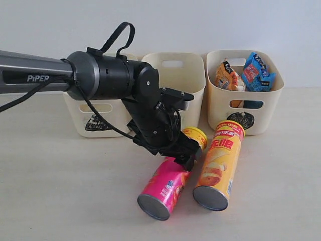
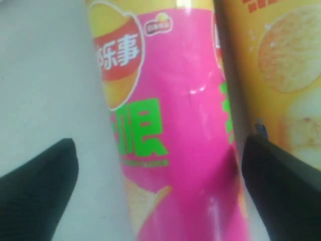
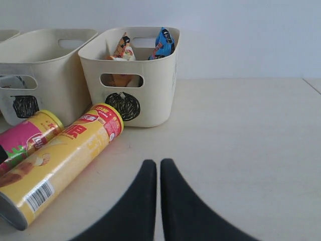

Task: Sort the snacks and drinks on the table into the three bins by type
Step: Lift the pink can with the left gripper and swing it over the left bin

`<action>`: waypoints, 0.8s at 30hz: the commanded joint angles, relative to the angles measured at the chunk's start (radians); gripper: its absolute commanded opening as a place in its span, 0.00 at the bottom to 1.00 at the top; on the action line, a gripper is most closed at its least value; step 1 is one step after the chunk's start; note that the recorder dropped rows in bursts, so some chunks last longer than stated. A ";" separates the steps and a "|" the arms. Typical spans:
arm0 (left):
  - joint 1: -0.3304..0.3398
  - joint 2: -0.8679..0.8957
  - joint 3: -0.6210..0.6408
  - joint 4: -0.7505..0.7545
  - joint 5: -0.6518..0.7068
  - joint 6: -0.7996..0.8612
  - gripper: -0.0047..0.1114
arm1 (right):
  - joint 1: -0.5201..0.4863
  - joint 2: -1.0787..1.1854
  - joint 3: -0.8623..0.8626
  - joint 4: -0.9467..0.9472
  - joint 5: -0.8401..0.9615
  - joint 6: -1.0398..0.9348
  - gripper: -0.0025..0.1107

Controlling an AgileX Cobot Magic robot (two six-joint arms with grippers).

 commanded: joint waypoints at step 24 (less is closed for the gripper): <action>-0.001 0.065 0.006 0.173 0.012 -0.020 0.43 | 0.000 -0.005 0.004 0.000 -0.012 -0.002 0.02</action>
